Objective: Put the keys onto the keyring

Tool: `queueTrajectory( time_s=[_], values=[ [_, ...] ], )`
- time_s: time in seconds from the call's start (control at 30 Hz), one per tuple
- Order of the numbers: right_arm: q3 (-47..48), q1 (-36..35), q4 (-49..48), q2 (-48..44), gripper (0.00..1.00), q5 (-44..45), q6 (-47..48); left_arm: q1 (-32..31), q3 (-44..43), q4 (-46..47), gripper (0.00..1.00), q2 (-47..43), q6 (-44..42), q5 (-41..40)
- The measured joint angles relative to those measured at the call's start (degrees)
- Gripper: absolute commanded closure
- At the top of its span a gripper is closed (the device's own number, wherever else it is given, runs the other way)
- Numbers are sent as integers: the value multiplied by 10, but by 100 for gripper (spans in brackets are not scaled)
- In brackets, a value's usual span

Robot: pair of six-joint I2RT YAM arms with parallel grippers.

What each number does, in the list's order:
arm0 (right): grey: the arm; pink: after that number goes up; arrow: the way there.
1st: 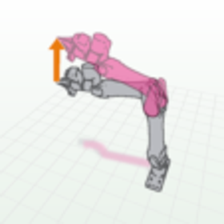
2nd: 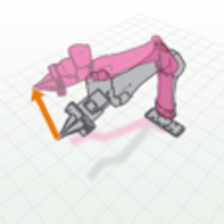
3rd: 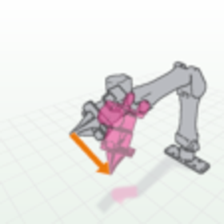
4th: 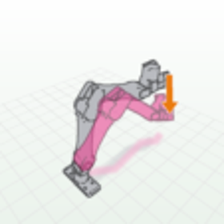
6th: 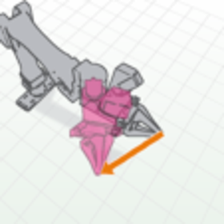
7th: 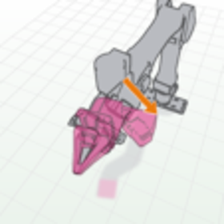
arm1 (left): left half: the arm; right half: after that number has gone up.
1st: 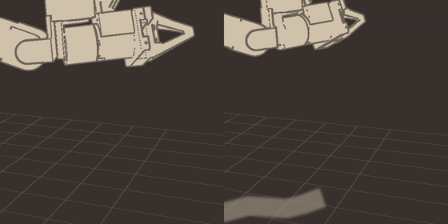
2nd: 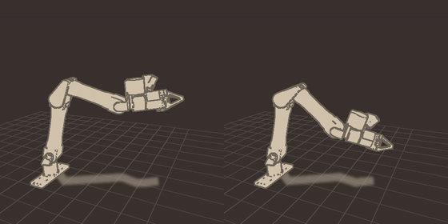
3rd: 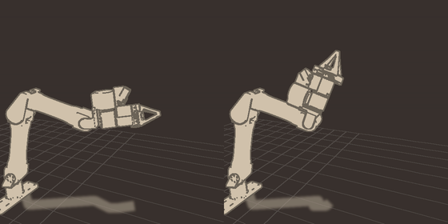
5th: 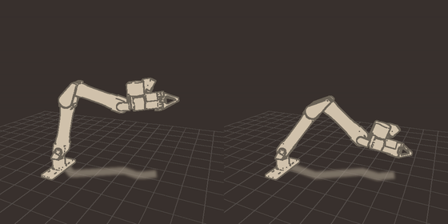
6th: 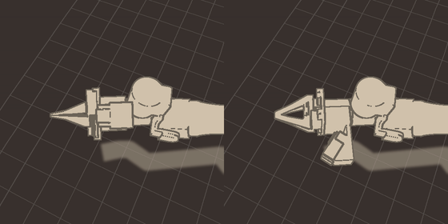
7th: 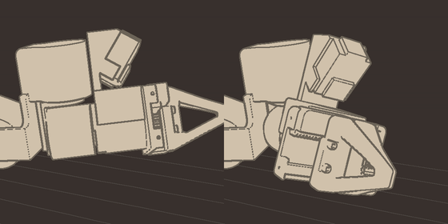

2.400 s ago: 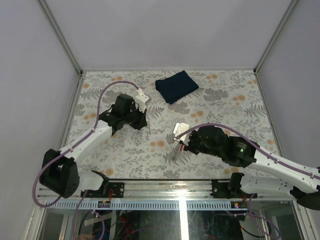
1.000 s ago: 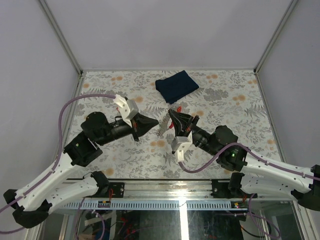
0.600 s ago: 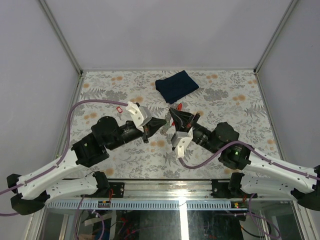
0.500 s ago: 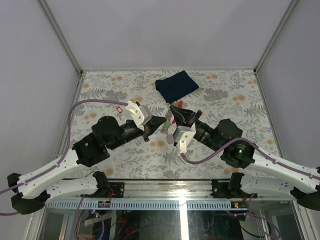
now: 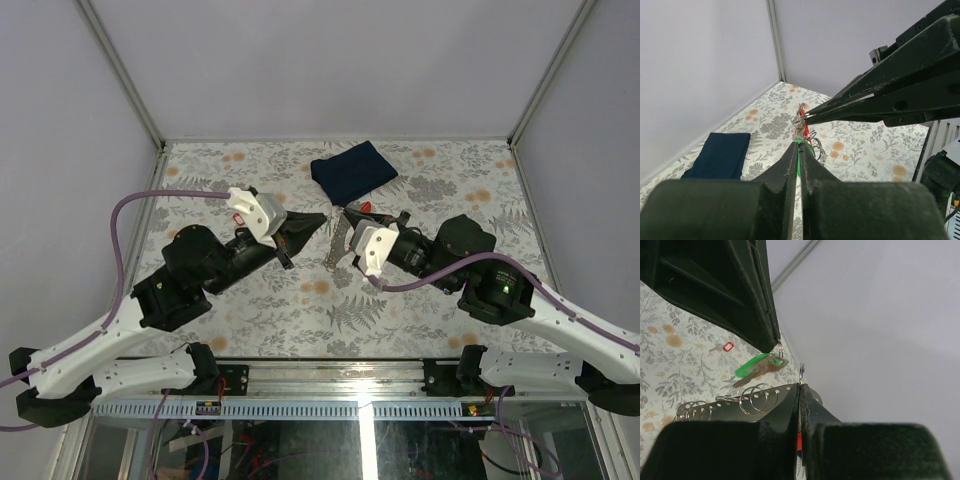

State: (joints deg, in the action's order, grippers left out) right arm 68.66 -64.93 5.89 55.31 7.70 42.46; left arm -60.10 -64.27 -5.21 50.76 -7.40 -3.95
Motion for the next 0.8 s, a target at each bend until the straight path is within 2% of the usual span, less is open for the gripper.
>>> queueTrajectory(
  time_s=[0.3, 0.8],
  values=[
    [26, -24, 56, 24, 100, 34, -15, -4, -8, -5, 100, 5, 0, -12],
    [28, -37, 54, 29, 100, 63, -16, -10, -16, -22, 100, 26, 0, -10]
  ],
)
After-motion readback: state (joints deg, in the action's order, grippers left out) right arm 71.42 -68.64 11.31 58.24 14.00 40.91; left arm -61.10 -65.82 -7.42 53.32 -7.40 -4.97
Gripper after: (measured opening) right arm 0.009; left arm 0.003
